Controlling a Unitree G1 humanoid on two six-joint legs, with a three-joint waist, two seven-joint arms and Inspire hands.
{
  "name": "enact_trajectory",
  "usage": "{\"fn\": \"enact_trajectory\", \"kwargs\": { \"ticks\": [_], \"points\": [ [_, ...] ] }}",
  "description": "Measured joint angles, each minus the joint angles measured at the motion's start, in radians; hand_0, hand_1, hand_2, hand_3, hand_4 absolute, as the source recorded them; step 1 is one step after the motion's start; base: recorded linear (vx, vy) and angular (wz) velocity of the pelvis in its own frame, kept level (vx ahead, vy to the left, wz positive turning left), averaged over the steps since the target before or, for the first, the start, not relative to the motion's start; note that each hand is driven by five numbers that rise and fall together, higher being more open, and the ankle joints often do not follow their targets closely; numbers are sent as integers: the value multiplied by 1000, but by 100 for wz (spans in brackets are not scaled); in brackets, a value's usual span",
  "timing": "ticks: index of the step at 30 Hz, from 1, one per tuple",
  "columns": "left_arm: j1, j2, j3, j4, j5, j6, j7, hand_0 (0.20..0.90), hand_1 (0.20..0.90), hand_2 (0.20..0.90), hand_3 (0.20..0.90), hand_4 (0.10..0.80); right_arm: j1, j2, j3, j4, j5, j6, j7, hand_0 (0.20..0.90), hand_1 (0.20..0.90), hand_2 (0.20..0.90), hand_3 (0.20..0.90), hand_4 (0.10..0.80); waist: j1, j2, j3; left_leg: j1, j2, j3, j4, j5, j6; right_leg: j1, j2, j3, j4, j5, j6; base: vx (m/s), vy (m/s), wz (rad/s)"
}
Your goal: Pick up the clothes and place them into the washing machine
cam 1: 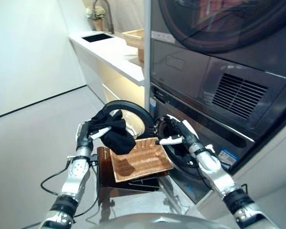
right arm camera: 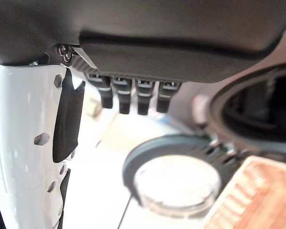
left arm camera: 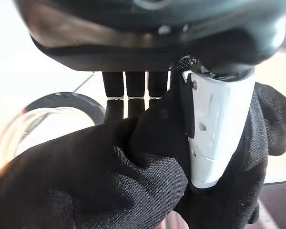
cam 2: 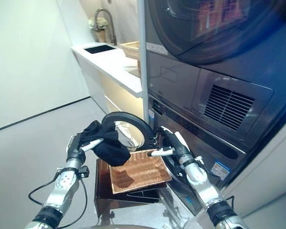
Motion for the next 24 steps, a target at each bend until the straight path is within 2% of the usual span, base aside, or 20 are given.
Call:
{"fn": "enact_trajectory", "kwargs": {
  "ticks": [9,17,24],
  "points": [
    [1,-1,-1,-30,-12,1,-46,200,200,200,200,300,0,2,5,-13,2,3,21,900,900,900,900,800,-3,2,11,12,-1,-17,0,0,-1,20,-1,-13,0,-6,4,7,-16,4],
    [1,-2,-4,-61,-3,1,-73,200,200,200,200,300,-8,-19,-20,-51,-134,4,10,900,900,900,900,800,0,1,12,14,-1,-26,0,-1,0,30,-1,-23,0,-9,1,1,-10,4],
    [1,-2,-18,-89,-12,1,-125,200,200,200,200,300,-40,-36,-21,-51,-45,4,15,900,900,900,900,800,1,0,12,17,-1,-29,0,1,-2,33,0,-27,0,-10,1,-4,-5,0]
  ]
}}
